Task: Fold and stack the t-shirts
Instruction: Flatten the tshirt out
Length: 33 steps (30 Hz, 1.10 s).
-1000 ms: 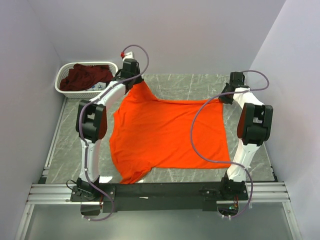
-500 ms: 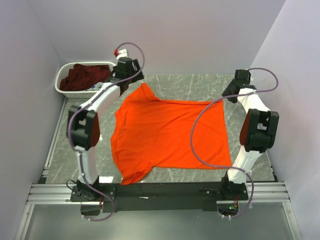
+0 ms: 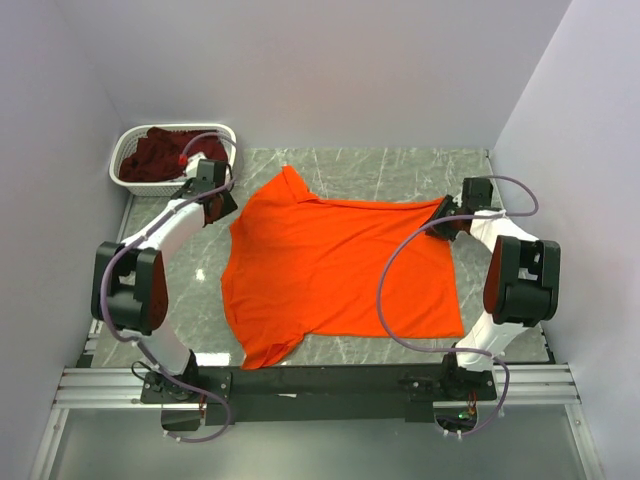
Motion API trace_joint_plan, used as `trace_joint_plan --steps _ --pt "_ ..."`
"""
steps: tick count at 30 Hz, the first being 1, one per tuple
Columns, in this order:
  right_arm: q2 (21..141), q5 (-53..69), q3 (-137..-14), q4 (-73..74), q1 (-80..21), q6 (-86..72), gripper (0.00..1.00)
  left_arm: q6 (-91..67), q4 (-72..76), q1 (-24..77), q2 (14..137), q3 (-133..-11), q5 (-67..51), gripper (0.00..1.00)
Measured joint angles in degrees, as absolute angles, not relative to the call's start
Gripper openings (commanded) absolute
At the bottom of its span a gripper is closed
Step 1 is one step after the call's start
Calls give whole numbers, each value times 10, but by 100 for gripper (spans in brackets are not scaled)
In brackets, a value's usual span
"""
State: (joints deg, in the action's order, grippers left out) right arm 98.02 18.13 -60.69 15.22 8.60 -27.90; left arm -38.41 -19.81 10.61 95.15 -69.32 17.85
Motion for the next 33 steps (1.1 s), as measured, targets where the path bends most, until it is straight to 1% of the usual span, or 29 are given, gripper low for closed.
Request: trace_joint_plan --steps 7,8,12,21,26,33 --pt "987 222 -586 110 86 -291 30 -387 -203 109 1007 -694 168 30" --pt "990 224 -586 105 86 -292 29 -387 -204 109 1016 -697 167 27" --pt "1014 229 -585 96 86 -294 29 -389 -204 109 1051 -712 163 23" --pt "1046 229 -585 93 86 -296 27 -407 -200 109 1089 -714 152 21" --pt "1053 231 -585 92 88 -299 27 -422 -209 109 1104 -719 164 14" --pt "1053 223 -587 97 99 -304 28 -446 -222 100 1105 -721 189 13"
